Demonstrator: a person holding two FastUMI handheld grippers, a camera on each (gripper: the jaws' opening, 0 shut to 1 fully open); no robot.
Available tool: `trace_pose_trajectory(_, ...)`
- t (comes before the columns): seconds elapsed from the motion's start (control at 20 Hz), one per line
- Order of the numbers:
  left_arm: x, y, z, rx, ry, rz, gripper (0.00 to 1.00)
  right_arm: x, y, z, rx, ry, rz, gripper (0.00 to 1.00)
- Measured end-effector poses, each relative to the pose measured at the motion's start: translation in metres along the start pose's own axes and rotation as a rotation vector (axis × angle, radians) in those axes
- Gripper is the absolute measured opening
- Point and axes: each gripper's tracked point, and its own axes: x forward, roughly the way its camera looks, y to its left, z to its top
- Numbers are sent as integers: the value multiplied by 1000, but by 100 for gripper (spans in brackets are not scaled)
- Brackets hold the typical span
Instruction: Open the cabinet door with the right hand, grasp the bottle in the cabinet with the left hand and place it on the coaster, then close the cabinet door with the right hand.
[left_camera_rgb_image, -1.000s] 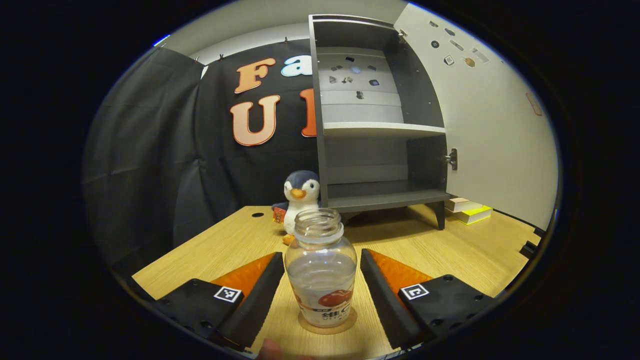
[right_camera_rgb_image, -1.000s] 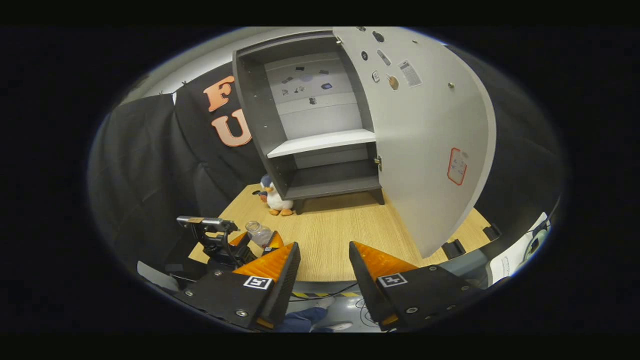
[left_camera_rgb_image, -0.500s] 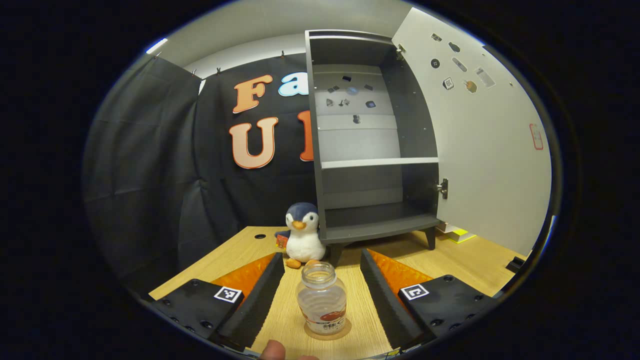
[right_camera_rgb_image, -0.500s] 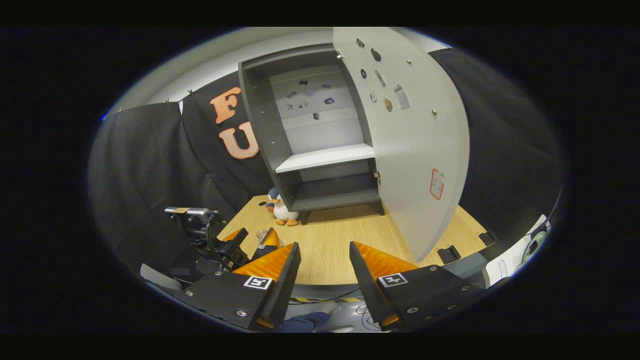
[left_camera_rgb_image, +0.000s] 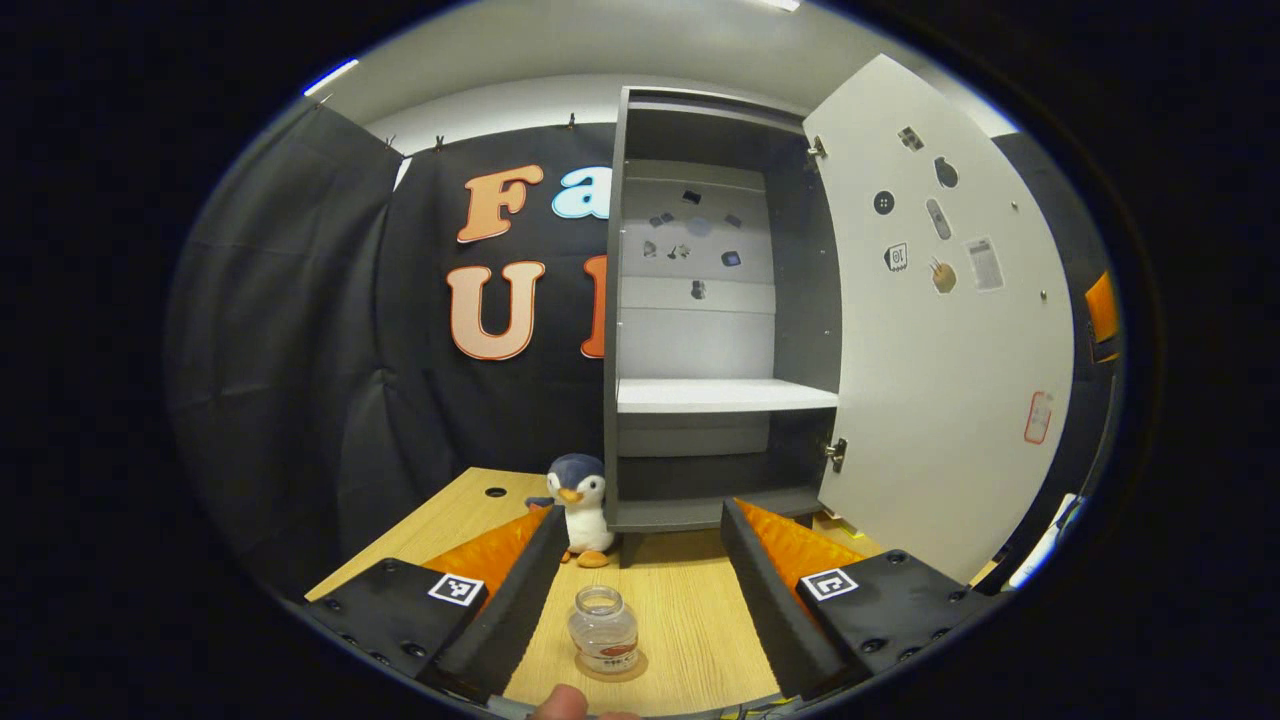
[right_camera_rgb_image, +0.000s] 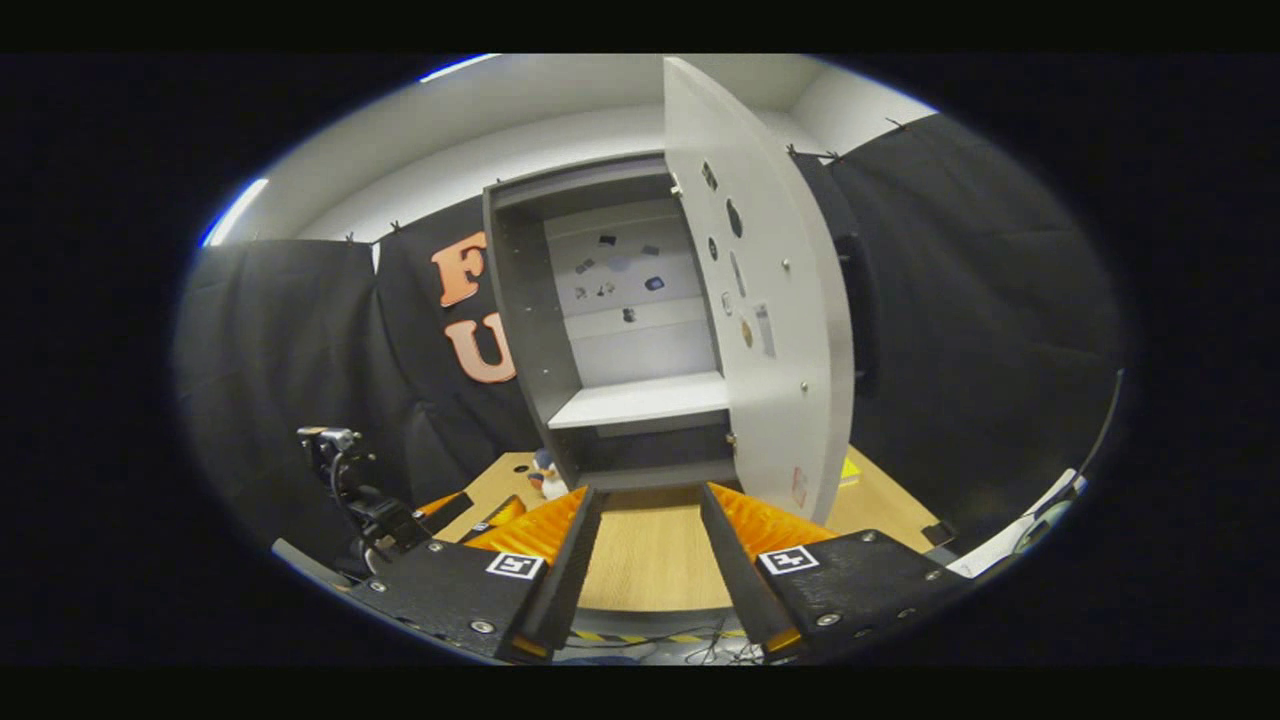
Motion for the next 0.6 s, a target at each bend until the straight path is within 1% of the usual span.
trace_pose_trajectory(0.15,-4,-2,16,9,-4,-3,98,-2,-31,31,-28,-62,-38,64)
trace_pose_trajectory(0.3,-4,-3,25,18,0,2,100,-8,-68,52,-27,-95,-79,64)
trace_pose_trajectory(0.5,-3,-5,38,46,-17,19,99,-7,-119,66,-51,-102,-136,64)
trace_pose_trajectory(0.55,-3,-6,39,44,-16,18,99,-4,-126,67,-47,-106,-145,64)
trace_pose_trajectory(0.6,-3,-6,41,39,-16,20,100,1,-131,68,-36,-103,-145,64)
